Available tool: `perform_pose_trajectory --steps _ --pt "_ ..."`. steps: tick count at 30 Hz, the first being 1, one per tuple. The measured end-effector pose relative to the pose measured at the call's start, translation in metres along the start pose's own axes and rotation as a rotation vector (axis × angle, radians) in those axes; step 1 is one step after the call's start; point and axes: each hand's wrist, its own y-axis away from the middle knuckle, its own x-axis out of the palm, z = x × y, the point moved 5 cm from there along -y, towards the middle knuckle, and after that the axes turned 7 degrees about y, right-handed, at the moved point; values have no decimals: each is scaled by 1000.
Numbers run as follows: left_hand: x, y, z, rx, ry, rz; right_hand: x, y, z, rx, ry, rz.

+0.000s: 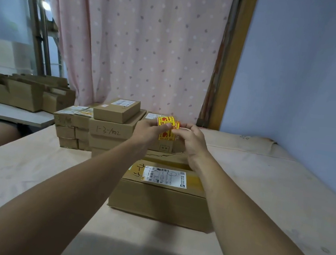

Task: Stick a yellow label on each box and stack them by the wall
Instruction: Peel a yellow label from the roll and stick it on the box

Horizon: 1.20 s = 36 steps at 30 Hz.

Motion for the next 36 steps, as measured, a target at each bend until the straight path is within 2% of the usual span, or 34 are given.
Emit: perform_pose_trajectory --steps 3,7,9,10,13,15,17,20,23,26,29,33,36 --pt "-1 1 1 167 -104 73 -3 2 8 39 75 -17" --pt "-1 5 -4 425 -394 47 -6 -1 14 -3 143 -55" --pt "-2 4 -3 478 -503 51 -7 -2 11 1 108 -64" --pt "-2 5 -2 451 -491 85 -8 -1 8 12 73 -64" --pt "0 10 2 211 -276 230 -7 2 2 6 8 -61" --pt "-3 11 2 109 -132 224 -6 2 -1 -21 15 -53" --pt "-10 8 3 63 -21 144 -3 2 -2 -52 42 -26" --pt "-13 5 4 60 31 86 -1 3 -1 -87 95 2" --pt "-14 5 4 99 35 45 -1 2 1 -140 226 -51" --pt "-15 4 4 123 34 11 0 2 10 -337 561 -154" --pt "-17 2 6 128 30 28 8 4 14 -505 838 -114" --pt "-16 3 6 105 15 137 11 3 12 -483 846 -109" --pt "-20 4 7 130 -29 130 14 1 7 -474 853 -105"
